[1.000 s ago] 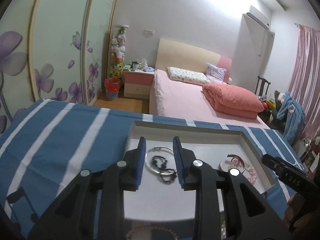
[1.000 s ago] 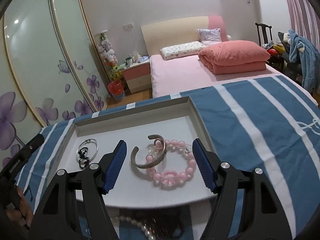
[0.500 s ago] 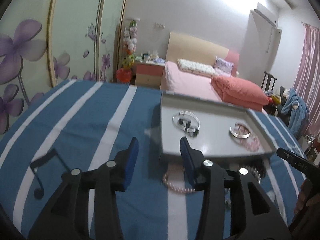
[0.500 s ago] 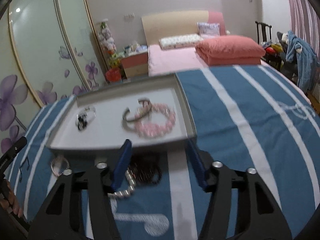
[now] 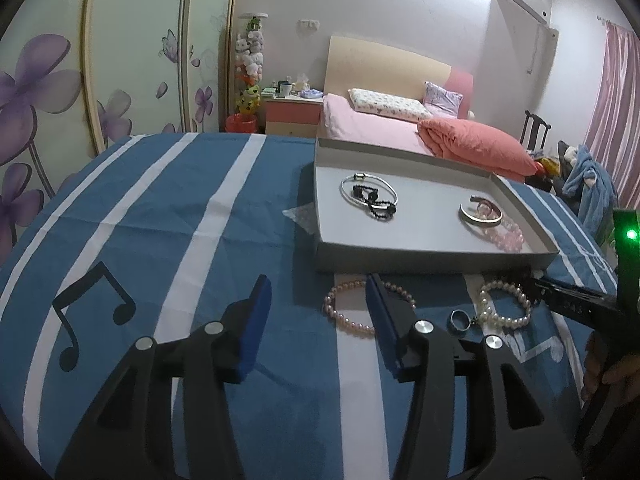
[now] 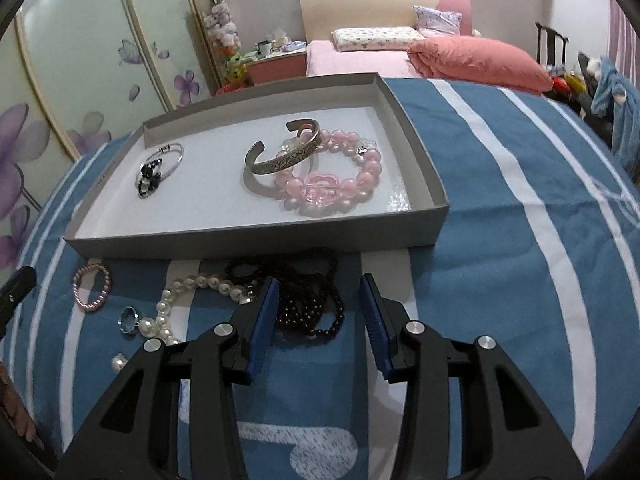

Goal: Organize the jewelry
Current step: 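Withdraw both grippers from the tray back toward the remaining jewelry, then lower the right gripper onto the dark beaded bracelet and close it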

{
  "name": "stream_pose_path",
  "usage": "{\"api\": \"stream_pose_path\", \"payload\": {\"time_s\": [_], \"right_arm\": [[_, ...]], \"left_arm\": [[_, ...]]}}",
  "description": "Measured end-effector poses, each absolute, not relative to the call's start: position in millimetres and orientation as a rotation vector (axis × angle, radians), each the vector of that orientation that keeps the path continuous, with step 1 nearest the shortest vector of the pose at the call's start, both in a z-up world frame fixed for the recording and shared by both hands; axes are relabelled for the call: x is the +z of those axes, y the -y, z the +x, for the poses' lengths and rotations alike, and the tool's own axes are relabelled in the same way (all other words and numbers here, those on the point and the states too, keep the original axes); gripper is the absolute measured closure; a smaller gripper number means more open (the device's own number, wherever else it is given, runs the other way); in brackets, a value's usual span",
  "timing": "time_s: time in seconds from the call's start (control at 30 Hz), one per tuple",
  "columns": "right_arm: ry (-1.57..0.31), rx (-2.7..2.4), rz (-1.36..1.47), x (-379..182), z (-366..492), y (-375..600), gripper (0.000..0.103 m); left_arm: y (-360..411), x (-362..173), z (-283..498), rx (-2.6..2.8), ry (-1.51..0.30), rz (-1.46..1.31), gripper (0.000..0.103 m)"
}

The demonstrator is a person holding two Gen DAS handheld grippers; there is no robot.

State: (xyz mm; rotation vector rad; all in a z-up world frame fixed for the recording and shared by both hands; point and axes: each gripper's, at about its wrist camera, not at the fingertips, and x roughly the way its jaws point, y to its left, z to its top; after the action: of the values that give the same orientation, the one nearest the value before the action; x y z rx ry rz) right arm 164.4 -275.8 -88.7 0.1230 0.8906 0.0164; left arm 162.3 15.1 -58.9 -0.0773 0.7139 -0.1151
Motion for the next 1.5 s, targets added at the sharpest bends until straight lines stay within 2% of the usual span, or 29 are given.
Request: {"api": "stream_pose_path", "payload": {"time_s": [0.17, 0.23, 0.27, 0.3, 0.43, 0.87, 1.07, 1.2, 1.5], "right_arm": [[-0.887, 0.036, 0.061, -89.7, 160.3, 267.3, 0.063], [-0.884, 0.054, 0.048, -89.1, 158.7, 264.6, 0.080], [-0.893, 0.055, 0.036, -89.4, 158.7, 262.9, 0.085], [-0.885, 0.037, -0.004, -88.8, 157.6, 260.1, 0.089], [-0.884, 0.028, 0.000, -87.8, 156.8, 264.5, 0.092], [-0.879, -0.125, 0.074, -89.1, 154.7, 305.2, 0.093], [-0.879, -0.120, 0.084, -89.5, 153.8, 306.6, 0.093], [-0.879, -0.119, 0.085, -89.5, 155.1, 304.7, 0.093], [-0.880, -0.119, 0.085, -89.5, 155.3, 304.9, 0.093]], "left_arm": [[-8.7, -64.8, 163.7, -0.135, -0.734, -0.063, 0.051], [-5.9, -66.3, 165.1, -0.141, -0.742, -0.056, 0.050], [-5.3, -66.8, 165.6, -0.142, -0.746, -0.054, 0.050], [-4.4, -68.2, 166.5, -0.144, -0.752, -0.051, 0.050], [-4.3, -71.7, 169.5, -0.142, -0.772, -0.046, 0.050], [0.7, -85.4, 183.4, -0.134, -0.837, -0.018, 0.051], [7.8, -90.3, 197.2, -0.127, -0.874, 0.010, 0.064], [6.2, -93.3, 202.1, -0.120, -0.893, 0.008, 0.084], [3.7, -92.9, 201.6, -0.117, -0.896, 0.011, 0.084]]}}
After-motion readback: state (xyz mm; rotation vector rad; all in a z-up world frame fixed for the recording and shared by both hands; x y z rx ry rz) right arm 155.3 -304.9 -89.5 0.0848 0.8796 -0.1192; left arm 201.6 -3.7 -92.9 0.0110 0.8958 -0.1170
